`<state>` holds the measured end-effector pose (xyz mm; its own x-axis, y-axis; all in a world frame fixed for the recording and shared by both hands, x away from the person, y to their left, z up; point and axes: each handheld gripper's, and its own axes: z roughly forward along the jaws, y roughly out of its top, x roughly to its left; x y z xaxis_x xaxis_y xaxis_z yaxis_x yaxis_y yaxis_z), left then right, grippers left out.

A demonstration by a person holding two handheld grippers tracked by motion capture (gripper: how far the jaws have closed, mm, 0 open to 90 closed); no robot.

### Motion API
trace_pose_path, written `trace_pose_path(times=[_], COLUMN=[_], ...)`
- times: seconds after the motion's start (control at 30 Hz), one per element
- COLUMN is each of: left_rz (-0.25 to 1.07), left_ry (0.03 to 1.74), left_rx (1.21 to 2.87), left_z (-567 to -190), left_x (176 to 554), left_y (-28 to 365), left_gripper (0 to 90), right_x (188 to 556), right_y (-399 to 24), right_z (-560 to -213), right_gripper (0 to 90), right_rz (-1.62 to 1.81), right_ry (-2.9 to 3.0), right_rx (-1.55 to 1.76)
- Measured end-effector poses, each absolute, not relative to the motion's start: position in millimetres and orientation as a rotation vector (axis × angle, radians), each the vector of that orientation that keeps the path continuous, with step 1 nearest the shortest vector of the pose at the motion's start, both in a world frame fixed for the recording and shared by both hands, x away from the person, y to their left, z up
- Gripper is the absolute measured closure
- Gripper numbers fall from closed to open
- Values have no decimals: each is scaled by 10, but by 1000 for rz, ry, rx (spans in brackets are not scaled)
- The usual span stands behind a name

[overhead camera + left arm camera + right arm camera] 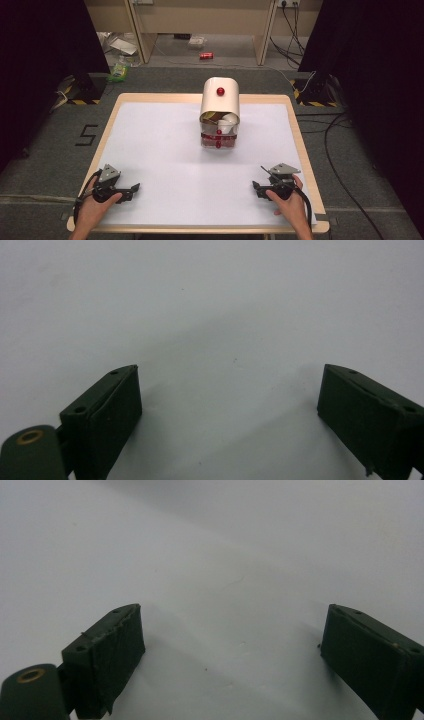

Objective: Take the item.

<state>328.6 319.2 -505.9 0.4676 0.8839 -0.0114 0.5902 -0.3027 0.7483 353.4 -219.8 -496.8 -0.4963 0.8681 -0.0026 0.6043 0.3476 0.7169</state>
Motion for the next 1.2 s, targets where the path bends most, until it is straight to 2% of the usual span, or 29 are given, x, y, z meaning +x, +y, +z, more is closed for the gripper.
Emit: trace_pose_path(times=[0.3,0.4,0.63,1.2], left_rz=[534,534,534,535], left_ry=[1223,1224,1223,1222], left_rx=[2012,2012,2012,2017], left_z=[-5060,-5060,-5060,-5059], left_x=[3287,3288,3288,3287], left_y=[3192,3192,3192,3193], left_gripper=[100,100,100,100], right_x=[3542,3552,3553,3607], right_y=[-2199,-2193,-2108,-1795], right_z=[-4963,-4952,-4834,-4528], right_gripper=[103,181,155,160], right_rz=[946,960,1021,1093], right_ry=[2235,2229,2194,2193], right_rx=[1293,1276,1201,1059])
